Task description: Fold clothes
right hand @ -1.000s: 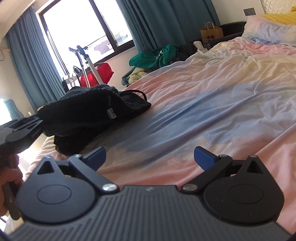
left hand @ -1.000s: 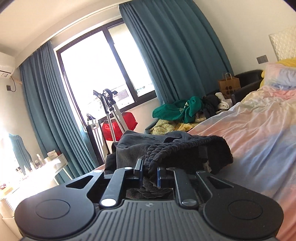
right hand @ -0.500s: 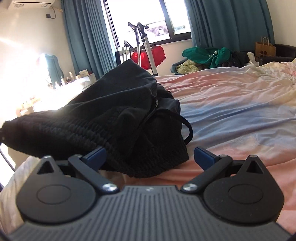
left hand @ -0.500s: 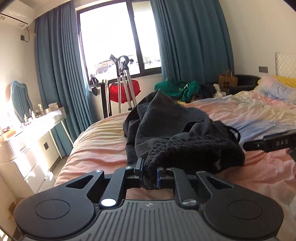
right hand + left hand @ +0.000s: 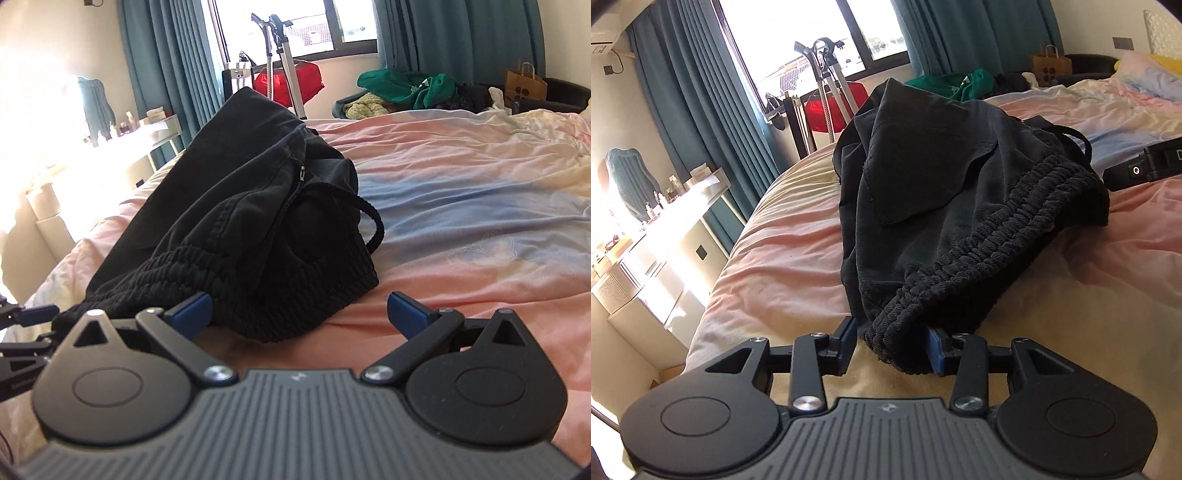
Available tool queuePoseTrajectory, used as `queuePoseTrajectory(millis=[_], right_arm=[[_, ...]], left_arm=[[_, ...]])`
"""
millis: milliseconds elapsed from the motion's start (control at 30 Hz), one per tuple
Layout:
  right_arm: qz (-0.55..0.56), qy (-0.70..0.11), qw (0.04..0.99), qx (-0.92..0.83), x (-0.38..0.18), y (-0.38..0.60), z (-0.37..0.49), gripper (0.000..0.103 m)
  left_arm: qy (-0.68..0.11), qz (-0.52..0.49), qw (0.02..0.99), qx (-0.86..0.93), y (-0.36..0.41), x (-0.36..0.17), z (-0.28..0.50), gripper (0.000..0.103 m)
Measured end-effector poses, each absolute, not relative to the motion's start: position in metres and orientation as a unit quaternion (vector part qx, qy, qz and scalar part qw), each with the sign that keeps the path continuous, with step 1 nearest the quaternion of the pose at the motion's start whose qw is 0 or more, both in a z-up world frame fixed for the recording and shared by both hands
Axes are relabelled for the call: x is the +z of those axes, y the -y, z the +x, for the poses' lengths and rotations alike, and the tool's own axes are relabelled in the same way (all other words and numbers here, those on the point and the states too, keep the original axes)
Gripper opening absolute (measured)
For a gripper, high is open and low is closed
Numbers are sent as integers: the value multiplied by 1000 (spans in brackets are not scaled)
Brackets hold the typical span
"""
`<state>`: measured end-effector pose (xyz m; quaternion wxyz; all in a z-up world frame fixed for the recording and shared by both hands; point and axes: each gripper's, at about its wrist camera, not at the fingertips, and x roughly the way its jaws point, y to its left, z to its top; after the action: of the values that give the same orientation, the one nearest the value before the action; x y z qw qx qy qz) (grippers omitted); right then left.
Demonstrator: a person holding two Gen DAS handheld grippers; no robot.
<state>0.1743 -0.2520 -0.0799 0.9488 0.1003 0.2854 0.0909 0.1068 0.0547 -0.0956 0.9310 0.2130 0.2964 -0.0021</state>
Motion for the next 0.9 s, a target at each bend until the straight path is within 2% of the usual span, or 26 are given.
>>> queuePoseTrajectory(millis=[200,300,433,567,633,667,700,733,767,900], right_arm=[[168,-293,938,77,-84,274,179,103],[208,-292,930,74,-86,286,180,103],[266,-297,914,66,-94,303,181,103],[259,-287,919,82,-94,297,182,103],[256,-281,921,89,-94,295,182,103],[254,-278,922,93,-94,293,182,103],[252,-276,923,97,-94,292,183,103],[251,-273,923,101,-94,290,183,103],[249,-270,924,105,-94,289,183,103],[241,-259,928,120,-94,283,184,103]], left_arm=[[-277,226,934,-10,-32,-93,97,59],[-280,214,936,-21,-17,-96,102,60],[-244,244,938,-29,10,-104,115,60],[-225,266,936,-51,33,-118,131,62],[-218,254,940,-68,37,-119,137,51],[-210,237,946,-71,35,-116,139,32],[-202,220,951,-73,32,-112,141,22],[-191,194,959,-72,26,-106,141,17],[-180,169,967,-69,19,-98,141,13],[-152,45,986,-55,-19,-63,141,11]])
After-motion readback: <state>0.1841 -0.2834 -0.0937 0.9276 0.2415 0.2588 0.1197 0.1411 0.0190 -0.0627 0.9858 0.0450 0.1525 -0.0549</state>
